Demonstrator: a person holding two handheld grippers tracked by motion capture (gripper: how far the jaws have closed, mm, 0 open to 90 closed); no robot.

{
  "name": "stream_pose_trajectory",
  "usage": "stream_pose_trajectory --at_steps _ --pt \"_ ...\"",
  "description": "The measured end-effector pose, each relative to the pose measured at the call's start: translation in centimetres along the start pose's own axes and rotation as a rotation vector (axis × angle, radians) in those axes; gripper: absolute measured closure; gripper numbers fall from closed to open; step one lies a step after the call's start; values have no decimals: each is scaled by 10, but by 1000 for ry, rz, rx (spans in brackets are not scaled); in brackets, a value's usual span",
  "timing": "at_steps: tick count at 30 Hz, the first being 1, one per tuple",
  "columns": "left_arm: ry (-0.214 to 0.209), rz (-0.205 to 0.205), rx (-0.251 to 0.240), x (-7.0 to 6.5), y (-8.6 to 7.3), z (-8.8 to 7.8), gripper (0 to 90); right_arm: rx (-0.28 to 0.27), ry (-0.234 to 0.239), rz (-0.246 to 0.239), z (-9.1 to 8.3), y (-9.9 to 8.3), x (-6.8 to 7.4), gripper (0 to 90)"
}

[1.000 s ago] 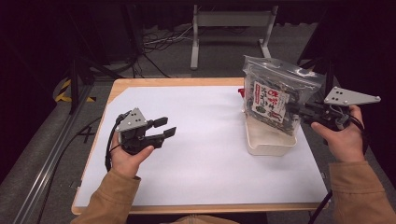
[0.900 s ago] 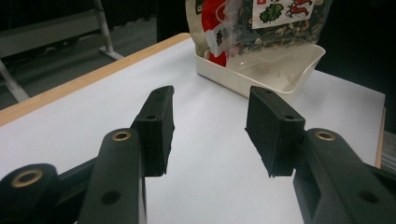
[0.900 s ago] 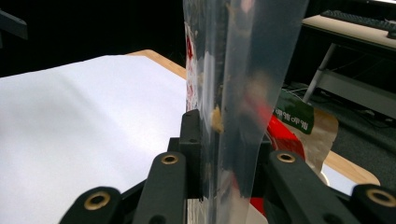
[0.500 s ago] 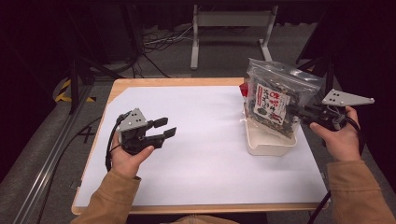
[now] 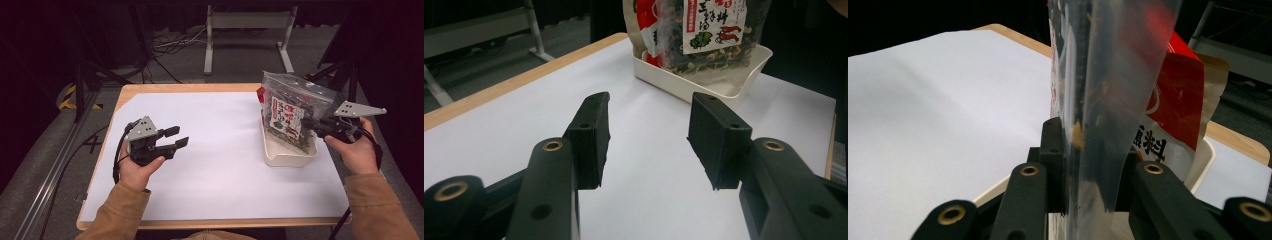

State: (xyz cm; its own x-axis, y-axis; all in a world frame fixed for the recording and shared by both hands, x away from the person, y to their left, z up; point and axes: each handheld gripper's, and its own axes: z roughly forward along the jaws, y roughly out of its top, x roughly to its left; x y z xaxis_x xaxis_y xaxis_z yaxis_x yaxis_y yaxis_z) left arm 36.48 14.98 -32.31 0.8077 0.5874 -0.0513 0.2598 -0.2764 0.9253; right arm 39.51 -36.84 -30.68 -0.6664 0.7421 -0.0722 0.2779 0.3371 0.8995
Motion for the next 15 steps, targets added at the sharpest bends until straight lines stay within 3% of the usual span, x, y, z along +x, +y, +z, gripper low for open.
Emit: stream_pose_trajectory --at_steps 15 --pt "-7 -3 12 0 -1 2 509 21 -3 68 10 -25 -2 754"
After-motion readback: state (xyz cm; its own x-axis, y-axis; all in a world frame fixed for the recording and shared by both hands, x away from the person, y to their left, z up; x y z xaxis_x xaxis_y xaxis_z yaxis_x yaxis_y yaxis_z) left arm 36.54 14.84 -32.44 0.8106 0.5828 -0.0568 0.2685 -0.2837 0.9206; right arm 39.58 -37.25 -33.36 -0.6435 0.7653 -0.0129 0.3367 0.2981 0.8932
